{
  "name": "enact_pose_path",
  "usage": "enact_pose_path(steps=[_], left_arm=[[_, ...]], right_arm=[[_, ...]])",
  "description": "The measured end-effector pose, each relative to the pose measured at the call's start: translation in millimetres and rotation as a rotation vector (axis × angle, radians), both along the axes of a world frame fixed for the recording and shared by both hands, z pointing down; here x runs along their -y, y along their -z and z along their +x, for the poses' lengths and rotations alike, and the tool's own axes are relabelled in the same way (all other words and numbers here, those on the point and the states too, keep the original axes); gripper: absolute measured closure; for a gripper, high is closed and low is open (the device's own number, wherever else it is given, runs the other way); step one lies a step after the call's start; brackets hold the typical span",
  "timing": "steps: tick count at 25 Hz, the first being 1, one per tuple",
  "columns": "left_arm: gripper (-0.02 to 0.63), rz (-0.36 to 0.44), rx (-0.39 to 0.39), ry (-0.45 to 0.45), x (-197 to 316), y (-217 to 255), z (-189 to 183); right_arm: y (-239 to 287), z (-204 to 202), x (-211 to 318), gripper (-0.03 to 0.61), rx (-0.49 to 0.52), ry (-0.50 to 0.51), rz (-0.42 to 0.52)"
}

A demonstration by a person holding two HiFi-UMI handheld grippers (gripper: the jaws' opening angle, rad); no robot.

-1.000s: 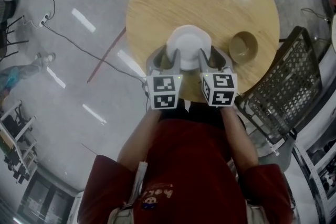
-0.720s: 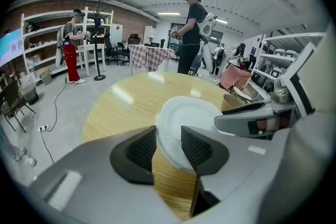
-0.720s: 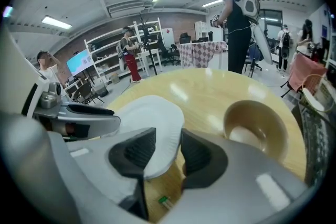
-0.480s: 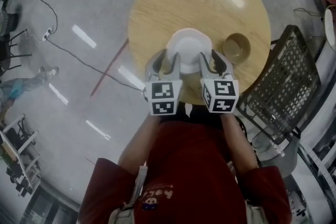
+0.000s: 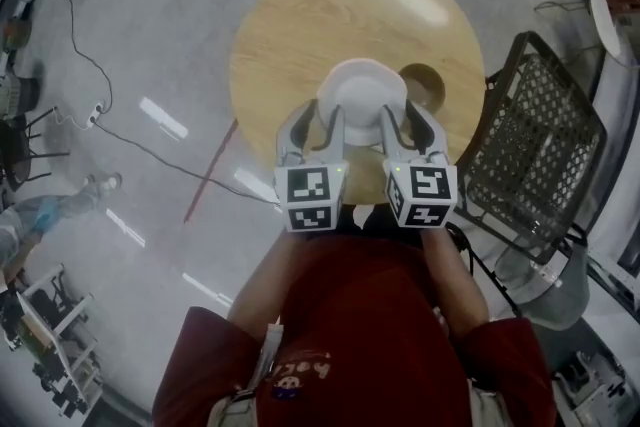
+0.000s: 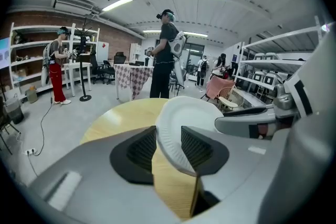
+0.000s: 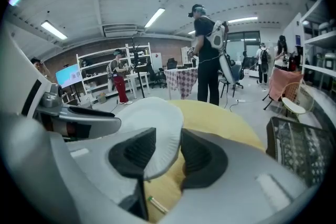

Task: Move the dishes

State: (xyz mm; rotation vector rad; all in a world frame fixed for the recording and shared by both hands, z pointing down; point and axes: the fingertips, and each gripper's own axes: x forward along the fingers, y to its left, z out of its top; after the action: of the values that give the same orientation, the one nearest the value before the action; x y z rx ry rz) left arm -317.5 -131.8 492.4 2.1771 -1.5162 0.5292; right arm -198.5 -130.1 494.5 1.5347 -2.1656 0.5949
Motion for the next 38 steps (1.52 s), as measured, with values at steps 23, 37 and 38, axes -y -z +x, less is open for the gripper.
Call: enact_pose_path(steps=[23,37,38], left_arm=[[0.456,0.109,-0.055,-0.346,-20.7,62.2,230.4],[0.459,0.118,-0.097,-0.568,-57.8,79.0,370.2],[0.459,0.118,-0.1,-0.588,-62.2,79.8,383.0]], right_arm=[[63.5,223.2,-62.3,0.428,0.006,-0.368,0.152],[85.2,353.4,-118.4,0.429,-0.039,-0.602,0.186],[86.2,365.0,-124.8,0.43,-0.041,-0.623,0.187]])
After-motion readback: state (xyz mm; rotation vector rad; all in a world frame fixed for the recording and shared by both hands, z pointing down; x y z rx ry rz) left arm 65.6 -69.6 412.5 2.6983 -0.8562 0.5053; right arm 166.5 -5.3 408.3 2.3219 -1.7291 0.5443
